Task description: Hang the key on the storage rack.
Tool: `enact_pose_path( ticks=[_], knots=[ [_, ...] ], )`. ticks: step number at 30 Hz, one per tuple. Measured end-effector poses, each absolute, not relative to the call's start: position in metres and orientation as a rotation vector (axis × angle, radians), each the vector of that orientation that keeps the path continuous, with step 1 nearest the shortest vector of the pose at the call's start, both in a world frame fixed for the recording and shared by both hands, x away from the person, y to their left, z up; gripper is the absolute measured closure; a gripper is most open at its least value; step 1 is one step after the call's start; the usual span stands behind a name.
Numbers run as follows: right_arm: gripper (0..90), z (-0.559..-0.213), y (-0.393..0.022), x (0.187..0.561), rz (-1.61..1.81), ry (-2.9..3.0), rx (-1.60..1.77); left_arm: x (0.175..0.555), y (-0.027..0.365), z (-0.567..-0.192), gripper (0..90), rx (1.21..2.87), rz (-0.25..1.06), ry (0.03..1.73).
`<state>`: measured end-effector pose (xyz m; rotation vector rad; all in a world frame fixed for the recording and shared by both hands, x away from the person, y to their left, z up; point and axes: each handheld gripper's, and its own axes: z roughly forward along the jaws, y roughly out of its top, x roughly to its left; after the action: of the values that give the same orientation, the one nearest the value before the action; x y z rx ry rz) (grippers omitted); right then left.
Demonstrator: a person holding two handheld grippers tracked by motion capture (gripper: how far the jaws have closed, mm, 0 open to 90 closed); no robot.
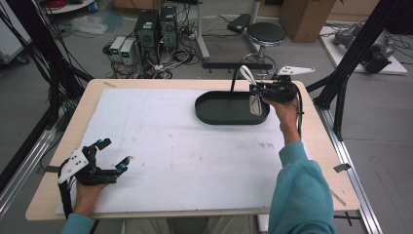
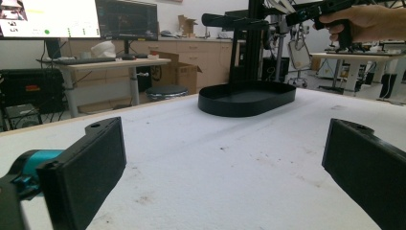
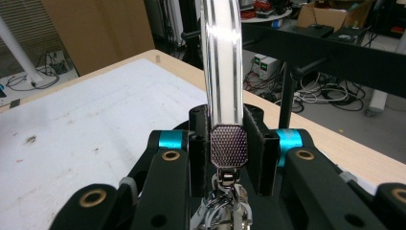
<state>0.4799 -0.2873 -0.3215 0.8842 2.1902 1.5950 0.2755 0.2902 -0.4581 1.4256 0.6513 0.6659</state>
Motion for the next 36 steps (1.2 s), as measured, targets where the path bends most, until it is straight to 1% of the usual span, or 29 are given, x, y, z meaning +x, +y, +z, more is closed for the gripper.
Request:
enact_pose_path(
  ticks=[11,36],
  knots=[
    [74.3,-0.337,-0.290,0.495,1.592,2.168,0.961,0.276,0.290,-0.458,2.8,1.423,0.666,0.667],
    [74.2,-0.359,-0.300,0.512,1.604,2.099,1.101,0.276,0.290,-0.458,2.7,1.419,0.672,0.678]
  ],
)
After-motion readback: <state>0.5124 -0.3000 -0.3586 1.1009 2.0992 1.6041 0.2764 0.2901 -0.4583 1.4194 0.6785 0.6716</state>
